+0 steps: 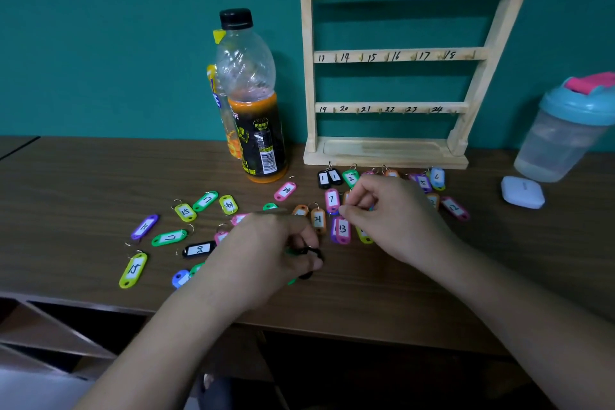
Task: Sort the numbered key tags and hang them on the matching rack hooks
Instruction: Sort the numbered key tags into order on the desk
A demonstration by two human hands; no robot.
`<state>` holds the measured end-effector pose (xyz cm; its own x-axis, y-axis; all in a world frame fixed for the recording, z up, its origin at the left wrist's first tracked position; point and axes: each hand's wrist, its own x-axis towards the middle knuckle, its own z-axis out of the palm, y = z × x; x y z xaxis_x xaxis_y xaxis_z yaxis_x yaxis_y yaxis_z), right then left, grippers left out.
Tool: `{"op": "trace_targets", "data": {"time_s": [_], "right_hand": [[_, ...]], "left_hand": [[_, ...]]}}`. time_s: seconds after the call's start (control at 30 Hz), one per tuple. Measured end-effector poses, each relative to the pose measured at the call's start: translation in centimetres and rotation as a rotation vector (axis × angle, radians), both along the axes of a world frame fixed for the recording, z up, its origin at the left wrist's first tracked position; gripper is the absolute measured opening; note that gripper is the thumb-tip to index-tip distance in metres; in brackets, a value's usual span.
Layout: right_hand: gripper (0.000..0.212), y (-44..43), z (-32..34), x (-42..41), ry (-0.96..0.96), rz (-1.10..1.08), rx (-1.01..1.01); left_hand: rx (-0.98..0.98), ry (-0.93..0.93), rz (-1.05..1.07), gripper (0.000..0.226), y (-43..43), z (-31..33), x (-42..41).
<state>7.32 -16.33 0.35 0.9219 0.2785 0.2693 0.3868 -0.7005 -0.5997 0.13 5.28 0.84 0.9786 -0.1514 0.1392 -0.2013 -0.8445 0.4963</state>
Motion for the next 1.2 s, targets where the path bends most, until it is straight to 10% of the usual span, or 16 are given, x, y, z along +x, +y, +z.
{"op": "trace_targets", "data": {"time_s": [1.2], "right_hand": [[0.005, 1.8, -1.9, -1.5, -0.336, 0.220, -0.007]], "left_hand": [[0.044, -0.025, 0.322, 0.009, 8.4, 0.9, 2.5]]}}
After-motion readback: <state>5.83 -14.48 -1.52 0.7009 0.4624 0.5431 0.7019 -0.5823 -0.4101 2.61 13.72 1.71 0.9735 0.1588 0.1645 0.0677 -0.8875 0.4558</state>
